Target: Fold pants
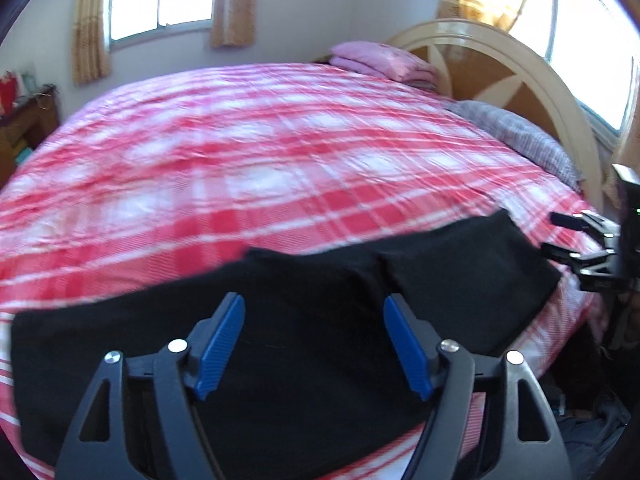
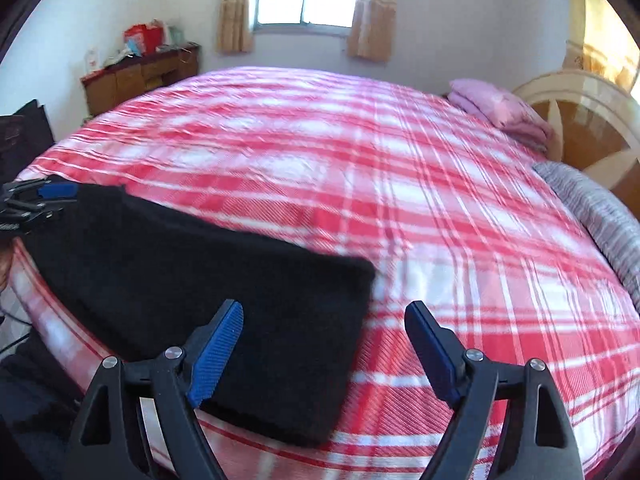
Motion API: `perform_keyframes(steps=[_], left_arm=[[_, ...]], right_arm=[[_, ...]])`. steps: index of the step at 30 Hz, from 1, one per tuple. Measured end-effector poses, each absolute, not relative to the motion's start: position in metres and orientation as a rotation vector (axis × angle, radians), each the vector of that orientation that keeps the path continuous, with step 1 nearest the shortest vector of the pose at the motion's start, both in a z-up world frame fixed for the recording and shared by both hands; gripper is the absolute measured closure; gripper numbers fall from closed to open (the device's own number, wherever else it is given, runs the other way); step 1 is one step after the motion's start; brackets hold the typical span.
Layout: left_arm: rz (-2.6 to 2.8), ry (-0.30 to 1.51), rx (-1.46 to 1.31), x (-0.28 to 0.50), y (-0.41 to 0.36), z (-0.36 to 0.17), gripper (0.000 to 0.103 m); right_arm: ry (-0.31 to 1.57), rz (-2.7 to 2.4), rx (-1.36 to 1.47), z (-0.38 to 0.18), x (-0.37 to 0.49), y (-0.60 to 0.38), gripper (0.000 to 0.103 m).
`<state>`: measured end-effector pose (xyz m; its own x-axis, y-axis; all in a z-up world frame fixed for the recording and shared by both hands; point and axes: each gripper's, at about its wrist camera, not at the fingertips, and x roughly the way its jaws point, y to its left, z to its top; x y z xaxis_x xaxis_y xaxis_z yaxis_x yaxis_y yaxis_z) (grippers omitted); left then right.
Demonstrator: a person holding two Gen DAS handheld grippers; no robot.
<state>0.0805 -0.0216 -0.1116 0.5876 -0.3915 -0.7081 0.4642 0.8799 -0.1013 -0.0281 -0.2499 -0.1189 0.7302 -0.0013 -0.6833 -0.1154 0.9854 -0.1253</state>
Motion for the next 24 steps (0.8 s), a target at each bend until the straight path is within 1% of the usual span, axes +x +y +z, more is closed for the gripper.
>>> perform_keyframes(steps=[2, 6, 11, 14, 19, 22, 24], left_arm=[[-0.445, 0.793, 0.114, 0.085, -0.003, -0.108, 0.028], [-0.294, 0.803, 0.134, 0.089, 0.05, -0.112, 0.028], [-0.115, 0.826, 0.139, 0.089, 0.112, -0.123, 0.028], [-0.05, 0.838, 0.107, 0.094, 0.142, -0.131, 0.027], [-0.025, 0.901, 0.023, 0.104, 0.169, -0.156, 0.027], [-0.047, 0.886, -0.016, 0.104, 0.172, -0.161, 0.021], [-0.057, 0.887, 0.006, 0.104, 0.166, -0.161, 0.021]], right_arm=[[0.722, 0.112, -0.183, -0.111, -0.027, -0.231, 0.019], [0.725, 0.233, -0.212, -0.111, -0.019, -0.188, 0.019], [0.731, 0.335, -0.277, -0.126, -0.006, -0.131, 0.019], [0.77, 0.396, -0.285, -0.141, 0.005, -0.104, 0.019], [0.882, 0.439, -0.333, -0.18, 0.018, -0.078, 0.019], [0.855, 0.459, -0.309, -0.176, 0.015, -0.083, 0.018], [0.838, 0.454, -0.286, -0.168, 0.012, -0.089, 0.018]])
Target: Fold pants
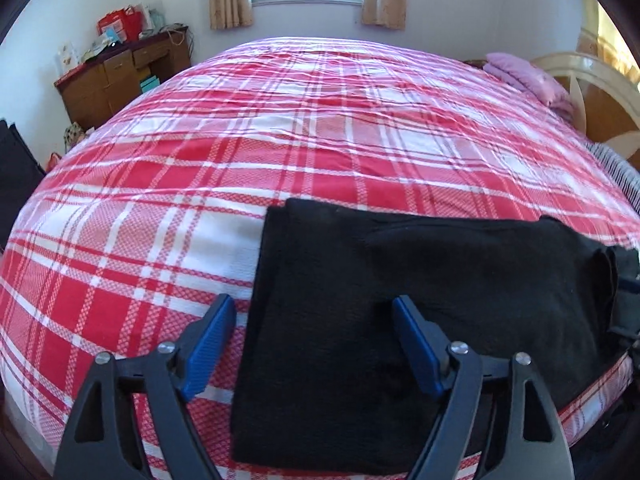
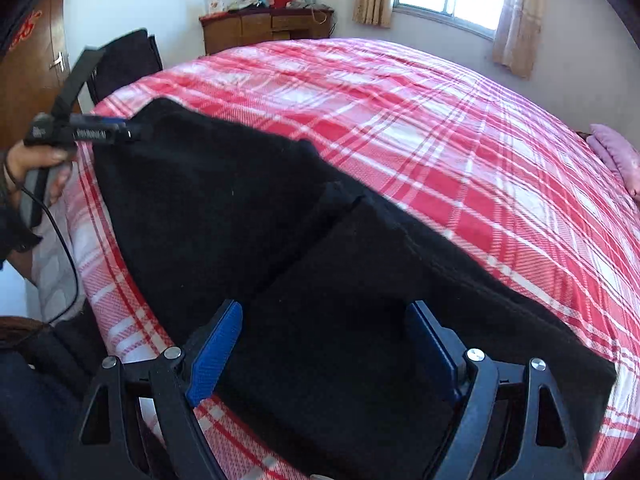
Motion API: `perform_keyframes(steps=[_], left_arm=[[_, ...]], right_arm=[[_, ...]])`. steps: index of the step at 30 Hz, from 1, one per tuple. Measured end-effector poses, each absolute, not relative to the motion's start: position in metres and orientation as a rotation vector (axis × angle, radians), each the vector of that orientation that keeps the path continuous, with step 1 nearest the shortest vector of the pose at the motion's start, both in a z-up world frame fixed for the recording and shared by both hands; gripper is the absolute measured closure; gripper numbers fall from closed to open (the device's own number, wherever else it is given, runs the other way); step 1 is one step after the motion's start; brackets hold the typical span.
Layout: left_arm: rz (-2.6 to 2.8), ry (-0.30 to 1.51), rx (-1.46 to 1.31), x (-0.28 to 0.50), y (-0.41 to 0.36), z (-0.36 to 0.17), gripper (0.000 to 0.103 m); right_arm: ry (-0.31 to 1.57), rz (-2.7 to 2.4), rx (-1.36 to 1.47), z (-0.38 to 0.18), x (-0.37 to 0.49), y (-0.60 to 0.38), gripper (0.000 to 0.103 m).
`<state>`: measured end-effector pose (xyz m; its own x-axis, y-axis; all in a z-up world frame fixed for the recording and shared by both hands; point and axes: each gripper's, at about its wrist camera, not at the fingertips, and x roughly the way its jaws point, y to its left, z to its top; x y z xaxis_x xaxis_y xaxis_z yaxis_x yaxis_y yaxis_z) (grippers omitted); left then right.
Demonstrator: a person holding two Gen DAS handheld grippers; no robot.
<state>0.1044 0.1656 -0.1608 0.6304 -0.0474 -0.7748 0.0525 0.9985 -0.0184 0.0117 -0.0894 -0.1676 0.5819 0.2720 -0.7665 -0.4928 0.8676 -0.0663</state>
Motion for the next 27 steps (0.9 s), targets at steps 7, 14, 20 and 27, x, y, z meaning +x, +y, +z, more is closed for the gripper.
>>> perform_keyframes(steps=[7, 14, 20, 27], left_arm=[[-0.114, 0.873, -0.071, 0.105, 0.175, -0.159, 0.026], [-0.141, 0.885, -0.192, 0.104, 0.199, -0.159, 0.05], [-0.189, 0.896, -0.262, 0.102, 0.199, -0.152, 0.082], [-0.261, 0.839, -0.317, 0.091, 0.192, -0.116, 0.082]], right_arm=[[0.729, 0.418, -0.336, -0.129, -0.027, -0.109, 0.018], [0.749, 0.369, -0.262, -0.141, -0.031, -0.145, 0.018], [0.762, 0.322, -0.135, -0.14, -0.025, -0.167, 0.018], [0.739, 0.286, -0.097, -0.132, -0.023, -0.181, 0.018]])
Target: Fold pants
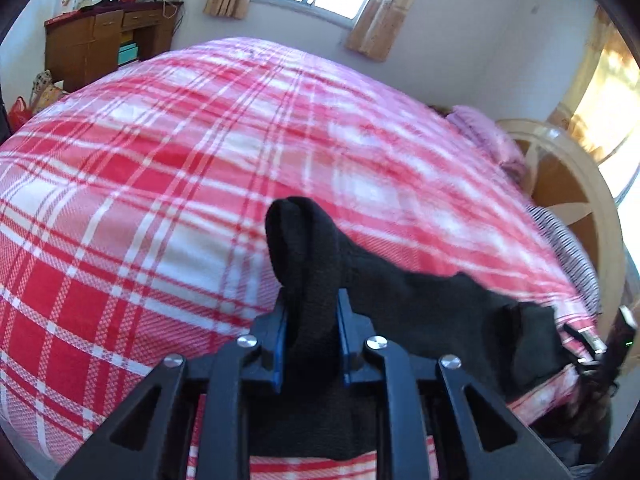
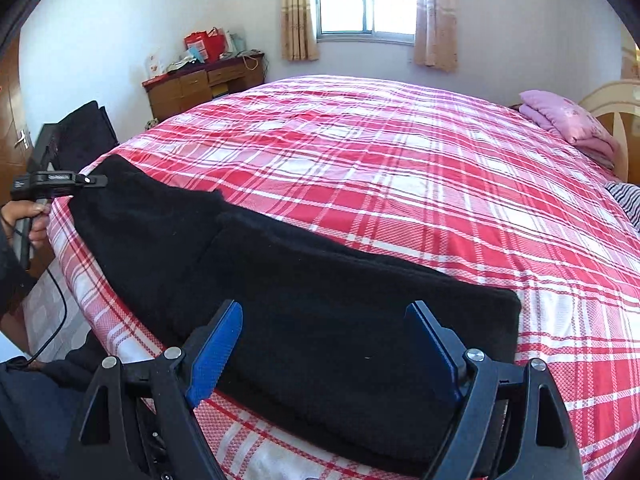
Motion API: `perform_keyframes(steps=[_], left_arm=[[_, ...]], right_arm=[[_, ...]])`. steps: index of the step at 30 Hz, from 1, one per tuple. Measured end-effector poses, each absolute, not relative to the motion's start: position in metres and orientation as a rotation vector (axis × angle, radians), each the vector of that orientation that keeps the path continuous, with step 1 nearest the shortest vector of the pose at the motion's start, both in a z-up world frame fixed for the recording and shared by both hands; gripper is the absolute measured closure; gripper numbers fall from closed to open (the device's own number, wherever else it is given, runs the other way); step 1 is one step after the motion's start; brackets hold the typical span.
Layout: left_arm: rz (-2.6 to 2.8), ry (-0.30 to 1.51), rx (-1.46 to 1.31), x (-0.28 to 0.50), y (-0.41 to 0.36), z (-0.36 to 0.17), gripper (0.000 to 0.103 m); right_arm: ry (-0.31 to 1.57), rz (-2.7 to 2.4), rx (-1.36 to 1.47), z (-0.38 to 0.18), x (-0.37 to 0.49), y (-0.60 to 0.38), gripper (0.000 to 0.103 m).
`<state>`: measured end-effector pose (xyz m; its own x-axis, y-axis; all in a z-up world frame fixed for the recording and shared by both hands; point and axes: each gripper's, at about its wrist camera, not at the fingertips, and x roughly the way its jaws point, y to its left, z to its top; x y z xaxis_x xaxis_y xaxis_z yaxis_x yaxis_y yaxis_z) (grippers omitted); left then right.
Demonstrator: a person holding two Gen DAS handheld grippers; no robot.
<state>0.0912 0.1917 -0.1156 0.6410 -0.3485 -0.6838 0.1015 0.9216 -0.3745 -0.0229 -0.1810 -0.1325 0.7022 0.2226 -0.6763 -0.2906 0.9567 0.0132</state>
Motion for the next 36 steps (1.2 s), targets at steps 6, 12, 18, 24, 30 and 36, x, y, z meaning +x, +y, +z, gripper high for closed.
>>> perform_keyframes(steps=[6, 12, 18, 24, 30, 36], left_arm=[[-0.37, 0.768, -0.359, 0.077, 0.169, -0.075, 0.082], [-0.483, 0.718, -0.387, 0.067, 0.136, -0.04, 0.082], [-0.593, 0.698, -0.327, 0.069, 0.078, -0.009, 0.082], [-0.706, 0.737, -0.203, 0.071, 0.004, 0.002, 0.082], [-0.758, 0.801, -0.08, 0.077, -0.061, 0.002, 0.082], [-0.786, 0.873, -0.02, 0.087, -0.116, -0.017, 0.082]], right_arm=[[0.733, 0.276, -0.118, -0.125, -0.025, -0.185, 0.018], [0.695, 0.231, -0.132, -0.102, -0.03, -0.208, 0.018], [0.678, 0.17, -0.092, -0.093, -0.028, -0.24, 0.018], [0.676, 0.136, -0.066, -0.088, -0.023, -0.258, 0.018], [0.672, 0.109, -0.046, -0.084, -0.022, -0.271, 0.018], [0.682, 0.077, -0.016, -0.085, -0.016, -0.285, 0.018]])
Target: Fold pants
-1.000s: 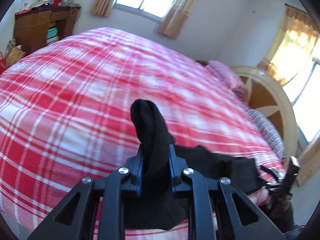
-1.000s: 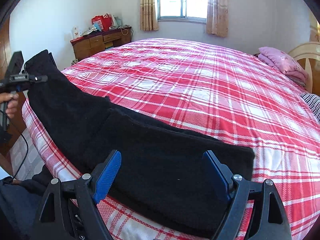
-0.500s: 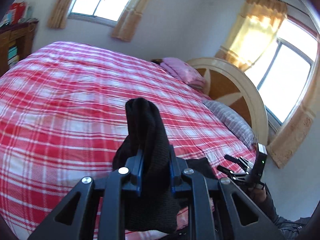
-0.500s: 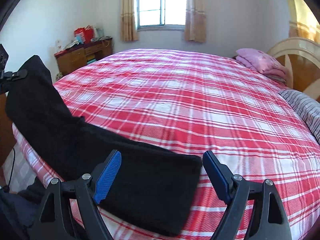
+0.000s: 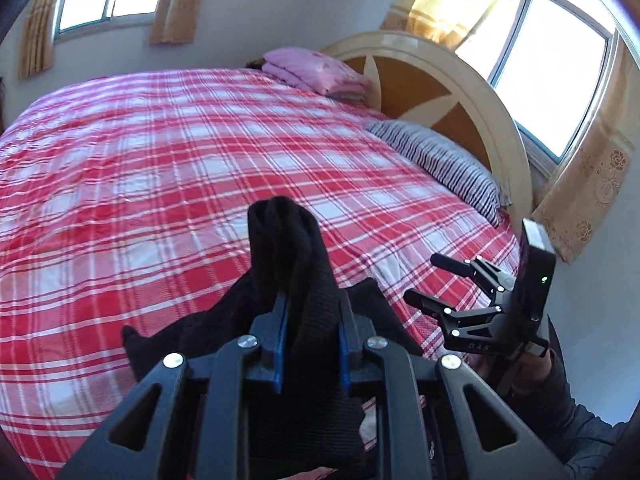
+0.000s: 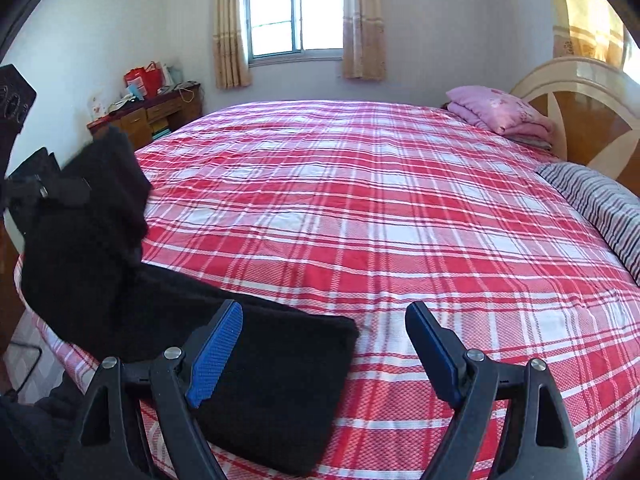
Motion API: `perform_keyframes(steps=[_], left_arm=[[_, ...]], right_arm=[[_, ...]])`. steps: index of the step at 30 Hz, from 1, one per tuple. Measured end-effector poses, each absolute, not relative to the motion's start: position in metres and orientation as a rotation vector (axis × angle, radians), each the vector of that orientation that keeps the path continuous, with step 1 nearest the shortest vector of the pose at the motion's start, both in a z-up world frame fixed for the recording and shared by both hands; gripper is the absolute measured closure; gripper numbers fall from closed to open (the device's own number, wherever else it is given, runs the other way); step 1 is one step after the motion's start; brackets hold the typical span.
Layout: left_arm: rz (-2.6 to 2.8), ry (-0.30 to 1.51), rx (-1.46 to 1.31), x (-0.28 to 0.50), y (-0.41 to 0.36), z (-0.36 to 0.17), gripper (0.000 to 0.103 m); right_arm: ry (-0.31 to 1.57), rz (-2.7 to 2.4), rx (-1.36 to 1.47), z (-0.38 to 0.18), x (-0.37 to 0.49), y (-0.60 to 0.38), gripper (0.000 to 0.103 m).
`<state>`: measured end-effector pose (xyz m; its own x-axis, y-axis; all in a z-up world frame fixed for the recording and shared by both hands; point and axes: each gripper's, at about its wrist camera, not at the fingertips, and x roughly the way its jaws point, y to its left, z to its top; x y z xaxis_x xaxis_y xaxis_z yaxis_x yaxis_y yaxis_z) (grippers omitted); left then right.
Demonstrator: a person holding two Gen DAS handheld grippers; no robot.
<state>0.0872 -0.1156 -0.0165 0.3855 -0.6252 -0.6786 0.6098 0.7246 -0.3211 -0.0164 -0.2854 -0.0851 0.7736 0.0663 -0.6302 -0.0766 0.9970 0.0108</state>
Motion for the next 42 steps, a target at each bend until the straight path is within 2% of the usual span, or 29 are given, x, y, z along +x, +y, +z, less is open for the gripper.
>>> perform_keyframes(steps=[8, 11, 15, 18, 20, 22, 24, 28, 31, 33, 34, 36, 42], left_arm=[[-0.802, 0.943, 0.059, 0.089, -0.179, -0.058, 0.082], [-0.83, 0.966, 0.08, 0.083, -0.202, -0.08, 0.076], [-0.876, 0.931, 0.087, 0.064, -0.214, -0.092, 0.063], [-0.87, 0.828, 0.141, 0.047, -0.203, -0.08, 0.052], [-0.835, 0.732, 0.17, 0.038, -0.185, -0.07, 0.038], [-0.739, 0.642, 0.191, 0.034, -0.161, -0.062, 0.017], [-0.636, 0.591, 0.203, 0.035, -0.137, -0.063, 0.005], [-0.509, 0.628, 0.178, 0.05, -0.098, -0.08, 0.004], [-0.45, 0.669, 0.146, 0.061, -0.078, -0.096, 0.004], [-0.429, 0.696, 0.122, 0.068, -0.071, -0.105, 0.004], [-0.424, 0.701, 0.12, 0.068, -0.073, -0.109, 0.004], [-0.405, 0.713, 0.122, 0.068, -0.071, -0.115, 0.004], [-0.413, 0.72, 0.135, 0.068, -0.076, -0.123, 0.004]], right_arm=[[0.717, 0.04, 0.055, -0.095, -0.006, -0.312, 0.018], [0.737, 0.015, 0.088, -0.104, -0.001, -0.323, 0.018], [0.772, -0.009, 0.154, -0.115, 0.005, -0.339, 0.018], [0.782, -0.011, 0.195, -0.116, 0.004, -0.346, 0.018], [0.78, 0.027, 0.229, -0.112, 0.002, -0.344, 0.018], [0.781, 0.09, 0.24, -0.107, -0.001, -0.333, 0.018], [0.803, 0.18, 0.232, -0.108, -0.003, -0.313, 0.018], [0.894, 0.259, 0.162, -0.127, -0.002, -0.277, 0.019], [0.96, 0.251, 0.129, -0.148, 0.002, -0.266, 0.035], [0.96, 0.241, 0.107, -0.155, 0.0, -0.266, 0.057], [0.952, 0.244, 0.102, -0.153, -0.002, -0.267, 0.062], [0.922, 0.23, 0.104, -0.144, -0.008, -0.272, 0.096], [0.911, 0.224, 0.11, -0.139, -0.031, -0.281, 0.097]])
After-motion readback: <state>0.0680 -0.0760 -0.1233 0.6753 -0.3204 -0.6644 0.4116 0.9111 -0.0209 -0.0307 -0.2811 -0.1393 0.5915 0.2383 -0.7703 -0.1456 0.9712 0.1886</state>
